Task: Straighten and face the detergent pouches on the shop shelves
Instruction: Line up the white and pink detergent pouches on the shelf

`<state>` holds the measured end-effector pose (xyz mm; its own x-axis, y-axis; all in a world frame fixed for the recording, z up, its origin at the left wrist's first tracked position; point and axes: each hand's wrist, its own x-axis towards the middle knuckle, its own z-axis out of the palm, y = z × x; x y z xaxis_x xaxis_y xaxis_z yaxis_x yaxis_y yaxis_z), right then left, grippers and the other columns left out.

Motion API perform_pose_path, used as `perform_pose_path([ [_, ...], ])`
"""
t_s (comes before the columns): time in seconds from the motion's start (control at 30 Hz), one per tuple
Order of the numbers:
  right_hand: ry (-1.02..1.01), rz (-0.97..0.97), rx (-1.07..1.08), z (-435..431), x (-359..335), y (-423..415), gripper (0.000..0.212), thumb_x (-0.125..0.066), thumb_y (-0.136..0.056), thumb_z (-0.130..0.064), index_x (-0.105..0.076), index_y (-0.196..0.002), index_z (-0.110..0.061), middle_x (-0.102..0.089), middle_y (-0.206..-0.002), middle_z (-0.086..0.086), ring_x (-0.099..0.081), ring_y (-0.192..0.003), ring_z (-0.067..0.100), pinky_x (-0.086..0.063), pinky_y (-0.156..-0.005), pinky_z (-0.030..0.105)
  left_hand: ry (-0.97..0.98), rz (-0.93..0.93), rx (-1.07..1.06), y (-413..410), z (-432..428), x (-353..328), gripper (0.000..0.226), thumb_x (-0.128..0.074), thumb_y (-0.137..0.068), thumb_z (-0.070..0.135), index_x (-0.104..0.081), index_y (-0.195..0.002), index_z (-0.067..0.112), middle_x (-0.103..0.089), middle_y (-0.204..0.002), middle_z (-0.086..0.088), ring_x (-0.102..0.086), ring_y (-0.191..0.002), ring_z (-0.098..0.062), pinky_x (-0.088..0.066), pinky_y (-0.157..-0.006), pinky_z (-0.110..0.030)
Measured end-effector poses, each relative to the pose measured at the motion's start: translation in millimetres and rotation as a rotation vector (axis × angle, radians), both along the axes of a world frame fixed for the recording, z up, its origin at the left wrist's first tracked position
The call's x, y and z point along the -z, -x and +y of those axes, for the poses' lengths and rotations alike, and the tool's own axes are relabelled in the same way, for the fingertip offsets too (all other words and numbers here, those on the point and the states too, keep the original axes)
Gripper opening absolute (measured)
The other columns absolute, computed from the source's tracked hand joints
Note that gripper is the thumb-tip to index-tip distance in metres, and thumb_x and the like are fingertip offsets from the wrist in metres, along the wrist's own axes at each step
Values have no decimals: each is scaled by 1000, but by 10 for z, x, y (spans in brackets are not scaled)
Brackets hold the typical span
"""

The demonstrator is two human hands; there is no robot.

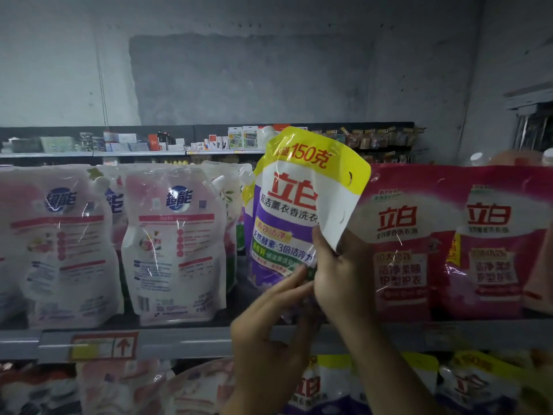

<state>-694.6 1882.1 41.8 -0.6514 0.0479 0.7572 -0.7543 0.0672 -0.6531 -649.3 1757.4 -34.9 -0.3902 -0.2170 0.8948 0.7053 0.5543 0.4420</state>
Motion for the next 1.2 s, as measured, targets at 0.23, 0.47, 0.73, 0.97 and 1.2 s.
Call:
perform_pose_path([
  [0.23, -36, -3, -62, 86, 27, 239, 32, -56, -109, -38, -72, -100, -11, -66, -71, 11, -57, -56, 31, -44, -49, 50, -209, -301, 51, -142, -194, -279, 77, -86, -83, 26, -47, -149, 22, -61, -138, 8, -61, -127, -2, -55, -96, -15],
  [0.47, -107, -60, -194, 98, -50, 285, 26, -56, -108, -28, -63, -87, -15, -48, -52, -8, -36, -44, 6, -27, -45, 25, -334, -501, 375, 15, -423, -367, 51, -80, -81, 13, -62, -128, 13, -79, -116, 0, -76, -110, -22, -63, -82, -28],
  [0.73, -243, -183, -195, 127, -118, 233, 22, -56, -108, -33, -67, -109, -15, -65, -101, 40, -63, -88, 53, -54, -69, 59, -368, -373, 201, 139, -396, -233, 47, -82, -84, 9, -64, -127, 9, -79, -116, -3, -77, -106, -20, -65, -82, -33],
  [0.97, -389, -264, -95, 121, -53, 363, 28, -48, -111, -38, -63, -111, -14, -68, -97, 5, -64, -79, 16, -59, -81, 48, -379, -436, 58, 281, -379, -165, 57, -90, -80, 6, -63, -129, 18, -80, -110, 7, -78, -99, -11, -65, -74, -28],
  [1.2, -355, -273, -5, 67, 116, 411, 27, -55, -108, -41, -62, -127, -23, -66, -100, -13, -61, -80, 0, -50, -61, 13, -358, -551, 23, 276, -426, -166, 63, -94, -75, 10, -61, -126, 24, -79, -106, 9, -77, -94, -5, -63, -67, -22],
])
